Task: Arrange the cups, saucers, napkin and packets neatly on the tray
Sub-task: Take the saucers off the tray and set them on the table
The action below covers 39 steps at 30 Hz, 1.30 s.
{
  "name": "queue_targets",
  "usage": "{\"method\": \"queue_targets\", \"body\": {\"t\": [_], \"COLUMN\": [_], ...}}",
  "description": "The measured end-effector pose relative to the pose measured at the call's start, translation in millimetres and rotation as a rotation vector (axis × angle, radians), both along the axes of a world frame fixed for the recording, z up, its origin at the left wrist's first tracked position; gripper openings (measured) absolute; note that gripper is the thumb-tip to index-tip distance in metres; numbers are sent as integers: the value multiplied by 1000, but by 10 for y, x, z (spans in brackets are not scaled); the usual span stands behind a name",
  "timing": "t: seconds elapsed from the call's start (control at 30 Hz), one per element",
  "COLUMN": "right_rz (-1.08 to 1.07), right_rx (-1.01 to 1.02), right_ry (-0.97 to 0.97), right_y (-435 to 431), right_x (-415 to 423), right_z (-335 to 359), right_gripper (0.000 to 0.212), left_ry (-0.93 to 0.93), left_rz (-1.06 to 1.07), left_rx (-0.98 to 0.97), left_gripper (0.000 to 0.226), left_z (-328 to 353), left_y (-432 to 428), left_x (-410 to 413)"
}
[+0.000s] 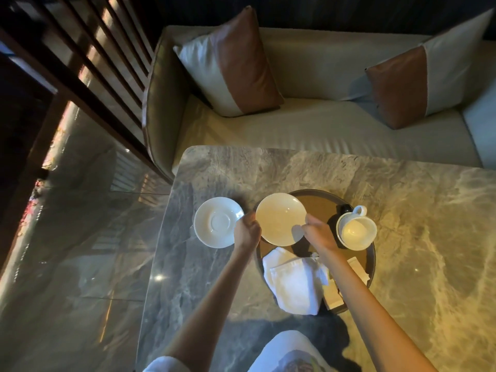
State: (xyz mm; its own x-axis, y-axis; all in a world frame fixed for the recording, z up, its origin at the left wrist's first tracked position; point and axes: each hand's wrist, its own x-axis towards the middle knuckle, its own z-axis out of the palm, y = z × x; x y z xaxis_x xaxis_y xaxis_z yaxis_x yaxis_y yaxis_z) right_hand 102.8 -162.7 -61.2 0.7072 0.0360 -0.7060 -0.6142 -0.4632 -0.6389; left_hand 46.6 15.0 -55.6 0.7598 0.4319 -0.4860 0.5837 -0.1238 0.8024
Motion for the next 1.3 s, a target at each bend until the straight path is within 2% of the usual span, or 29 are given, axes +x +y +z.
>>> {"method": "queue_targets", "body": {"t": [0.1,0.27,0.37,0.43,0.53,0.7,0.83,1.07,1.17,1.23,1.3], "right_rz": [33,80,168,197,250,272,307,399,414,435,458], "right_rx": [53,173,118,86,33,23,70,28,27,37,19], "right_ry": [3,115,145,158,172,181,199,175,166,172,183], "right_y": [277,692,839,900,924,895,908,916,884,858,807], "right_x": [-251,-939,-1303,-1478,-1651,-1725,-1718,-1737,-1721,-1694,-1637], "right_z": [114,42,-42,-92,-155,-170,-161,-143,-106,-90,-51], "right_gripper": [44,39,34,35,30,26,38,50,56,60,61], "left_ry": [-39,44,129,176,185,174,196,247,302,374,421], "left_rz": [88,200,236,290,369,359,372,341,414,443,404], "left_rx": [-97,-92,-130,-190,-291,-372,-356,-280,-264,-164,69], "left_gripper": [19,14,14,21,25,32,36,48,59,64,58], "left_z": [135,158,62,17,-76,-134,-104,-142,-150,-103,-45], "left_y": [272,713,811,810,804,821,830,827,766,710,634], "left_x": [-346,-1182,-1607,-1810,-2003,-2128,-2147,-2067,-1955,-1858,-1743]}}
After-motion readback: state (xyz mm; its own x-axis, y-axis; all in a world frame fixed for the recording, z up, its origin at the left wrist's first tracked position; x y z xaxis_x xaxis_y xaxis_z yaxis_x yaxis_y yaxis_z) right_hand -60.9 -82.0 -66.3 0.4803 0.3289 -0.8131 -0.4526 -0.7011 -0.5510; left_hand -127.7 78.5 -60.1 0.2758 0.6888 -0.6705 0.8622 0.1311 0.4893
